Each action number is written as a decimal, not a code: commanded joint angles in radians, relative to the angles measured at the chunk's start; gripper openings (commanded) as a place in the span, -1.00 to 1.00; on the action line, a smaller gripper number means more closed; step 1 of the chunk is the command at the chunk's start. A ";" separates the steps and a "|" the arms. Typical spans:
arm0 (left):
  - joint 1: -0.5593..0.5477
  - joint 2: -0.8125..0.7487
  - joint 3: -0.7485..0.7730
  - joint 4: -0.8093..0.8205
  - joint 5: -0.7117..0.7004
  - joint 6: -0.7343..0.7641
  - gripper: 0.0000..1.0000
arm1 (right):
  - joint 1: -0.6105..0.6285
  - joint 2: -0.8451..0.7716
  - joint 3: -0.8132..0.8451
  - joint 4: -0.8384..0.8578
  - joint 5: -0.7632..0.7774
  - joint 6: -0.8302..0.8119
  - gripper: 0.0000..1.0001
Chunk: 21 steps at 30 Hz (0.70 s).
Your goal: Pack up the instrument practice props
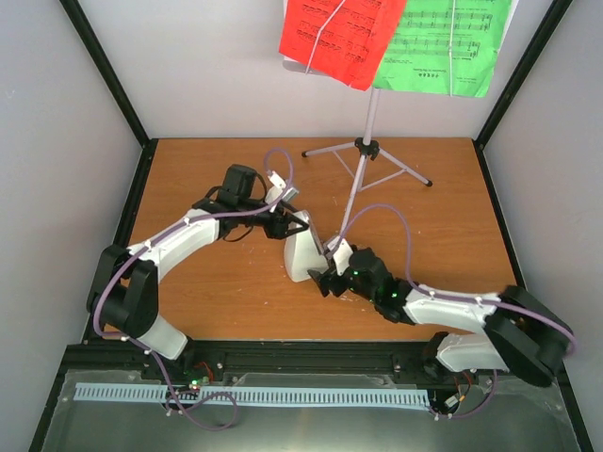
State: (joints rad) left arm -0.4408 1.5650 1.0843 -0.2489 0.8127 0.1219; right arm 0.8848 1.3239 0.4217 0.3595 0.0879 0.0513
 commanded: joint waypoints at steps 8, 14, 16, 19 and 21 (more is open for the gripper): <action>-0.099 -0.100 -0.043 -0.076 -0.115 0.147 0.43 | -0.170 -0.269 -0.009 -0.107 -0.032 0.125 0.78; -0.090 -0.217 -0.076 -0.013 -0.109 0.120 0.70 | -0.201 -0.137 0.035 -0.115 -0.049 0.158 0.48; -0.053 -0.290 -0.113 0.050 -0.094 0.092 0.74 | -0.201 -0.096 0.047 -0.097 -0.074 0.147 0.42; 0.052 -0.384 -0.153 0.154 -0.062 0.016 0.77 | -0.199 -0.037 0.062 -0.076 -0.131 0.096 0.35; 0.103 -0.430 -0.172 0.195 -0.091 -0.013 0.80 | -0.193 -0.008 0.070 -0.067 -0.201 0.064 0.32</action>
State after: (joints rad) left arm -0.4297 1.2175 0.9340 -0.2066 0.7242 0.1867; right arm 0.6895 1.2716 0.4541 0.2646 -0.0002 0.1707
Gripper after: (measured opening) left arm 0.892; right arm 0.670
